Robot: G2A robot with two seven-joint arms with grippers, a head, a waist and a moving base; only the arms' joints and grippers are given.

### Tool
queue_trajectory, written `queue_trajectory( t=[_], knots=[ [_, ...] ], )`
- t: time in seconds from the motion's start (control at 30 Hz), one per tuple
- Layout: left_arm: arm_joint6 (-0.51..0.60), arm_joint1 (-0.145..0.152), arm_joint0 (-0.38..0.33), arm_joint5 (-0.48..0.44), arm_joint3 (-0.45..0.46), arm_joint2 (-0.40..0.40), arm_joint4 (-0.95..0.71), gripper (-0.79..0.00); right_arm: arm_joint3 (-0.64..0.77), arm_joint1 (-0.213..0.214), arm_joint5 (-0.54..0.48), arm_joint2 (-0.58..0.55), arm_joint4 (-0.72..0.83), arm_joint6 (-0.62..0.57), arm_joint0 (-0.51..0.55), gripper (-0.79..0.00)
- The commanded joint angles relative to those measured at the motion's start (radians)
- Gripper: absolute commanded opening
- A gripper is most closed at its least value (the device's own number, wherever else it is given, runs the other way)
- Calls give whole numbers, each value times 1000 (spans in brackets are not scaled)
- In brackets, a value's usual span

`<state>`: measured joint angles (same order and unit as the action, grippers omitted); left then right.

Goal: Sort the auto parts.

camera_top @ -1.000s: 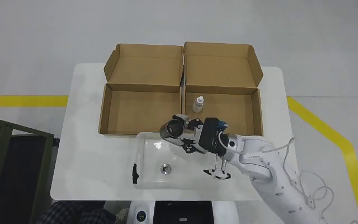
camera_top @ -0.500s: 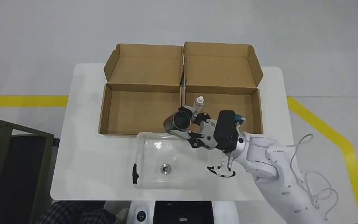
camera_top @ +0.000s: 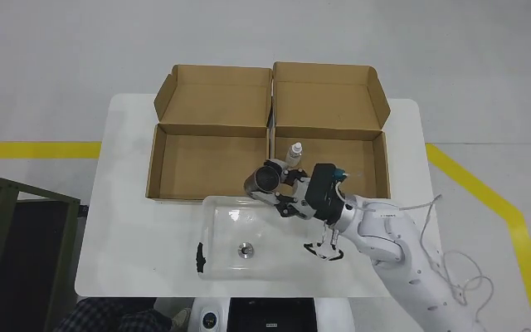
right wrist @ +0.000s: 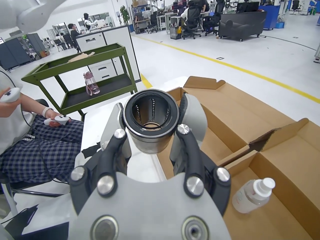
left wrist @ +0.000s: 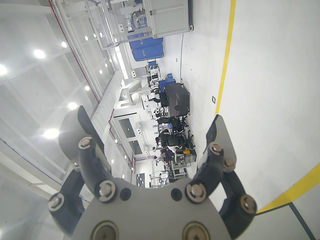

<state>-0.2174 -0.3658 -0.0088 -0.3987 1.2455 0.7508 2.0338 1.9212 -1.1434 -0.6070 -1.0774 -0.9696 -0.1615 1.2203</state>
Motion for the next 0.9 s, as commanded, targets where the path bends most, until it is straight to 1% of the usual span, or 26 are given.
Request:
queue_trajectory(
  t=[0.0, 0.13, 0.33, 0.5, 0.87],
  knots=[
    [0, 0, 0, 0, 0, 0, 0, 0, -16, -2, 4, 13, -24, -7, -11, -785],
    [0, 0, 0, 0, 0, 0, 0, 0, -53, -9, 18, 45, -77, -22, -46, -785],
    [0, 0, 0, 0, 0, 0, 0, 0, -139, -28, 60, 114, -174, -30, -127, -785],
    [0, 0, 0, 0, 0, 0, 0, 0, -220, -49, 100, 165, -222, -17, -198, -785],
    [0, 0, 0, 0, 0, 0, 0, 0, -368, -100, 189, 265, -301, -36, -347, -785]
  ],
)
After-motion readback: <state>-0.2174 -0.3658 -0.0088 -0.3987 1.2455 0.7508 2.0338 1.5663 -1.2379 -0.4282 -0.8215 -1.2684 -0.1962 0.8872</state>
